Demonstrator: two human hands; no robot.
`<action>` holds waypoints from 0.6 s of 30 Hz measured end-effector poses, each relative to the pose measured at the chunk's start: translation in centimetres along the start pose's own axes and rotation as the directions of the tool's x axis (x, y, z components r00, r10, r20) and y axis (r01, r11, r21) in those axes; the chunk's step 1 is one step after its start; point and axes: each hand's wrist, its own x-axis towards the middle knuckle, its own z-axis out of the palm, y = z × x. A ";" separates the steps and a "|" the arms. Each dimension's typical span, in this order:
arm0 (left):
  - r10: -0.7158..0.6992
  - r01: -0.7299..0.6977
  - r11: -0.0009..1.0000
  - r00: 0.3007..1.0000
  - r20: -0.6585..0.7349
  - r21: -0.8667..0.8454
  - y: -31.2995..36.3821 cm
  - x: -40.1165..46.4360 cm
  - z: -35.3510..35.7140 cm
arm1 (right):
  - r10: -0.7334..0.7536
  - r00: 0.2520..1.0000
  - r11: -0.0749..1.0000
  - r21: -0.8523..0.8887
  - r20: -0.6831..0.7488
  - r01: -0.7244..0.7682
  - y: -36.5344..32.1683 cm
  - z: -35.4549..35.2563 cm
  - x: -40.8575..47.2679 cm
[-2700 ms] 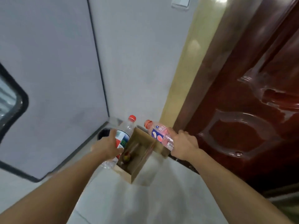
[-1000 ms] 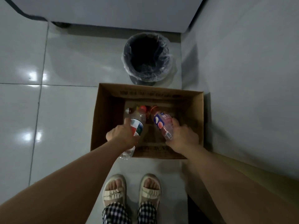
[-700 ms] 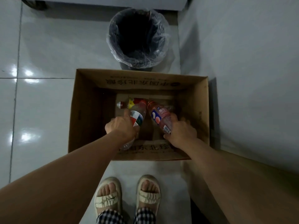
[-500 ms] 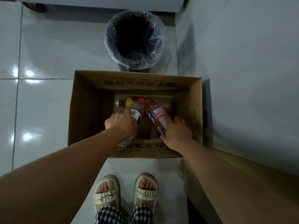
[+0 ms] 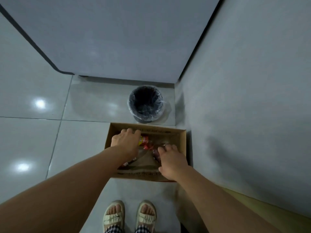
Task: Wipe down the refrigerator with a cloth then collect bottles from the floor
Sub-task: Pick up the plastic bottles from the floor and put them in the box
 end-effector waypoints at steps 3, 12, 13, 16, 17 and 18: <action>0.013 -0.013 1.000 1.000 -0.025 -0.005 0.2 -4.2 -5.4 | -0.048 0.998 0.997 -0.069 -0.030 0.046 -1.8 -4.9 -3.8; -0.083 0.099 0.993 0.972 -0.221 0.064 -1.8 -17.6 -19.6 | -0.191 0.960 0.975 -0.156 -0.206 0.160 -7.6 -17.1 -14.8; -0.103 0.122 0.990 0.965 -0.243 0.066 -2.4 -19.1 -20.8 | -0.209 0.951 0.971 -0.163 -0.229 0.174 -8.4 -18.4 -15.7; -0.170 0.192 0.981 0.937 -0.307 0.042 -4.6 -23.4 -24.1 | -0.259 0.933 0.954 -0.217 -0.251 0.206 -11.2 -22.6 -18.0; -0.196 0.215 0.976 0.925 -0.325 0.023 -5.3 -24.8 -25.0 | -0.276 0.926 0.948 -0.229 -0.258 0.219 -12.2 -24.0 -18.6; -0.223 0.238 0.971 0.914 -0.340 0.001 -6.2 -26.1 -25.8 | -0.292 0.919 0.943 -0.237 -0.264 0.232 -13.4 -25.3 -19.2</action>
